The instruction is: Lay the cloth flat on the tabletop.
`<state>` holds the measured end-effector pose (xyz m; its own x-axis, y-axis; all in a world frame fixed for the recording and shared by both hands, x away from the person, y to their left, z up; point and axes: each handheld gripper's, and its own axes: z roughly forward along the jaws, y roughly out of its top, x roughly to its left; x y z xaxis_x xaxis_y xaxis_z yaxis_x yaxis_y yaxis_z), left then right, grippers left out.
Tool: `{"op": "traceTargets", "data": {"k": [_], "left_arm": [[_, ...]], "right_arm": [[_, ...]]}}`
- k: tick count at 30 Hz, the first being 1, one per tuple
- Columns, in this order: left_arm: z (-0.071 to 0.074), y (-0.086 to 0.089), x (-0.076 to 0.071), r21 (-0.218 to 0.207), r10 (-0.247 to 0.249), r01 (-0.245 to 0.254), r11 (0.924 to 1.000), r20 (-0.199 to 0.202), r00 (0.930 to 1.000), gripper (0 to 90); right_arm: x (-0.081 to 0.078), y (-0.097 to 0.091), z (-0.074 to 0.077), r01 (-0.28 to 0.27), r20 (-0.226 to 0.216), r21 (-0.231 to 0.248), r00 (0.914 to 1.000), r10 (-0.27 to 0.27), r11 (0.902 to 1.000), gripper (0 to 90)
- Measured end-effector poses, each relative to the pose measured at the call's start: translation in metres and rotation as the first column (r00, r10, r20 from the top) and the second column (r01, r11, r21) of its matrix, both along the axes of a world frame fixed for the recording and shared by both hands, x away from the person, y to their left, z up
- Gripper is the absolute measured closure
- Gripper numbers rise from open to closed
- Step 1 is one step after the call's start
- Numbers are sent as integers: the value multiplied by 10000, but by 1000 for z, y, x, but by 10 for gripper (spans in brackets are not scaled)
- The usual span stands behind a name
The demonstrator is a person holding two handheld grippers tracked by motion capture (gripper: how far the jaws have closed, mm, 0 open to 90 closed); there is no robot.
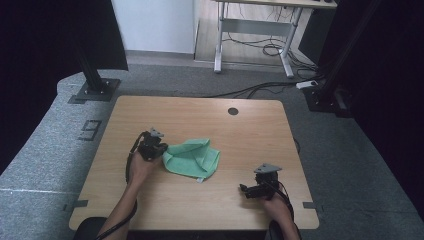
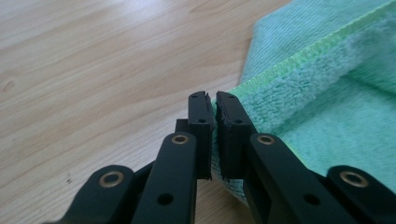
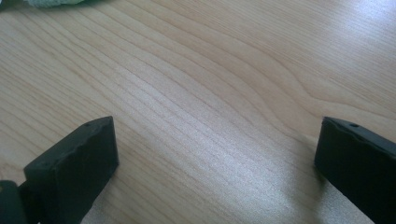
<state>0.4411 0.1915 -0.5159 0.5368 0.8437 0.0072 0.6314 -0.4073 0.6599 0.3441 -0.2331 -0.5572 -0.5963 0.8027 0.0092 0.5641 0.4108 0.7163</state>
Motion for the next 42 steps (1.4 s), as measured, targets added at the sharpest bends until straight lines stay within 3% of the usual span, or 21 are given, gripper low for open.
{"op": "traceTargets", "data": {"k": [3, 7, 11, 18, 20, 21, 22, 23, 24, 25, 26, 27, 28, 29, 30, 35, 36, 37, 39, 41, 42], "left_arm": [[-5, 2, 1, 102, -26, 27, 9999, -112, 9999, 795], [-10, 4, 0, 328, -28, 27, 9995, 41, 10000, 589], [2, 5, -1, -252, -229, 236, 9994, 300, 9993, 410], [19, -6, -9, -579, -999, 1038, 9929, 672, 9927, 340], [23, -14, -12, -717, -1444, 1495, 9862, 718, 9869, 340], [25, -25, -15, -754, -1891, 1949, 9779, 778, 9789, 347], [25, -25, -15, -754, -1891, 1949, 9779, 778, 9789, 354], [25, -37, -17, -775, -2435, 2489, 9654, 732, 9671, 362], [25, -37, -17, -775, -2435, 2489, 9654, 732, 9671, 369], [24, -50, -19, -578, -2896, 2934, 9543, 650, 9549, 376], [24, -50, -19, -578, -2896, 2934, 9543, 650, 9549, 381], [21, -63, -20, -335, -3294, 3314, 9429, 532, 9427, 389], [21, -63, -20, -335, -3294, 3314, 9429, 532, 9427, 393], [15, -72, -20, -26, -3571, 3575, 9339, 387, 9333, 395], [11, -76, -19, 142, -3639, 3636, 9314, 330, 9309, 398], [-7, -83, -13, 735, -3565, 3564, 9314, -121, 9342, 449], [-11, -83, -11, 905, -3479, 3481, 9331, -189, 9373, 506], [-14, -82, -9, 932, -3242, 3245, 9413, -189, 9458, 666], [-13, -80, -8, 699, -3140, 3147, 9466, -210, 9492, 797], [-7, -77, -8, 474, -3014, 3016, 9523, -114, 9534, 841], [3, -73, -8, 333, -2856, 2849, 9580, 186, 9582, 845]], "right_arm": [[0, 0, 0, -3, 1, -1, 10000, 3, 10000, 0], [0, 0, 0, 1, 0, 2, 10000, -1, 10000, 0], [0, 0, 0, 2, 1, 1, 10000, -2, 10000, 0], [0, 0, 0, 7, 6, -5, 10000, -7, 10000, 0], [0, 0, 0, 8, -5, 4, 10000, -8, 10000, 0], [0, 0, 0, 14, -1, -5, 10000, -14, 10000, 0], [0, 0, 0, 14, -1, -5, 10000, -14, 10000, 0], [0, 0, 0, 14, -4, -4, 10000, -14, 10000, 0], [0, 0, 0, 14, -4, -4, 10000, -14, 10000, 0], [0, 0, 0, 2, -3, 0, 10000, -2, 10000, 0], [0, 0, 0, 2, -3, 0, 10000, -2, 10000, 0], [0, 0, 0, 11, 6, -9, 10000, -11, 10000, 0], [0, 0, 0, 11, 6, -9, 10000, -11, 10000, 0], [0, 0, 0, 17, -3, -5, 10000, -17, 10000, 0], [0, 0, 0, 8, 2, -7, 10000, -8, 10000, 0], [0, 0, 0, 6, 8, -9, 10000, -6, 10000, 0], [0, 0, 0, 10, 3, -7, 10000, -10, 10000, 0], [0, 0, 0, 1, 2, -1, 10000, -1, 10000, 0], [0, 0, 0, 2, 0, 0, 10000, -2, 10000, 0], [0, 0, 0, 12, 5, -7, 10000, -12, 10000, 0], [0, 0, 0, 3, 1, 1, 10000, -3, 10000, 0]]}}
